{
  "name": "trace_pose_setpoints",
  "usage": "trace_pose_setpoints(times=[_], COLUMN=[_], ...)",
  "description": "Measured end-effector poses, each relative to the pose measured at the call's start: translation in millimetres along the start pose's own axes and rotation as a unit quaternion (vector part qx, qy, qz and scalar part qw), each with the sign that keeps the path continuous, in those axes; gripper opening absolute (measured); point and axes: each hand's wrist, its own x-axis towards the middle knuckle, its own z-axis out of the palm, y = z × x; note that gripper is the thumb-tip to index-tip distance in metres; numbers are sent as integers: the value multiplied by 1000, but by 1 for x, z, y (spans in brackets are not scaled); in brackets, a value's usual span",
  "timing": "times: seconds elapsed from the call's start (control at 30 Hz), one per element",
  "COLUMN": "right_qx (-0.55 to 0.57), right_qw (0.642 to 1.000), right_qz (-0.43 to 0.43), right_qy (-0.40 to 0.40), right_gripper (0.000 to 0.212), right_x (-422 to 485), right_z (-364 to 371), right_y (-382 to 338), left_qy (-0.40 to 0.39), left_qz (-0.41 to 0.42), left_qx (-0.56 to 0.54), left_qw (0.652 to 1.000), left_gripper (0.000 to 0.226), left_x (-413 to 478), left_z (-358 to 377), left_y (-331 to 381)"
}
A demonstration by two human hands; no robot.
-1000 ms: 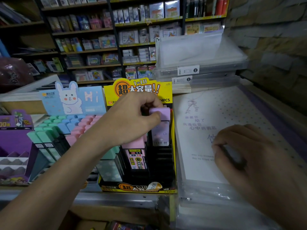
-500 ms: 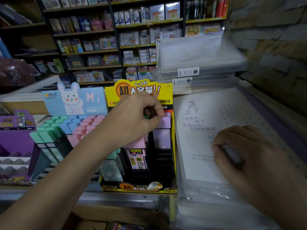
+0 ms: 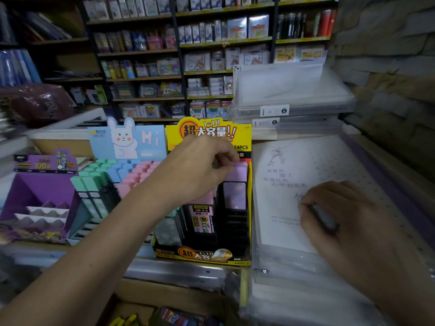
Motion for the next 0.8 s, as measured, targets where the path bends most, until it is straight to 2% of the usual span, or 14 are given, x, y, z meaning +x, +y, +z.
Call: trace_pose_setpoints(times=[0.33, 0.47, 0.57, 0.7, 0.8], right_qx=[26, 59, 135, 202, 218], right_qw=[992, 993, 988, 979, 975], right_qz=[-66, -65, -42, 6, 50], right_qy=[102, 82, 62, 21, -15], right_gripper=[11, 11, 6, 9, 11], right_x=[3, -2, -18, -47, -68], right_z=[-25, -36, -27, 10, 48], right_y=[-18, -45, -76, -116, -147], left_qy=[122, 137, 140, 136, 102], left_qz=[-30, -50, -70, -97, -135], left_qx=[-96, -142, -176, -214, -253], left_qw=[987, 979, 972, 963, 953], left_gripper=[16, 7, 7, 9, 7], left_x=[-68, -116, -155, -201, -234], left_z=[-31, -39, -37, -18, 3], left_y=[15, 8, -8, -42, -75])
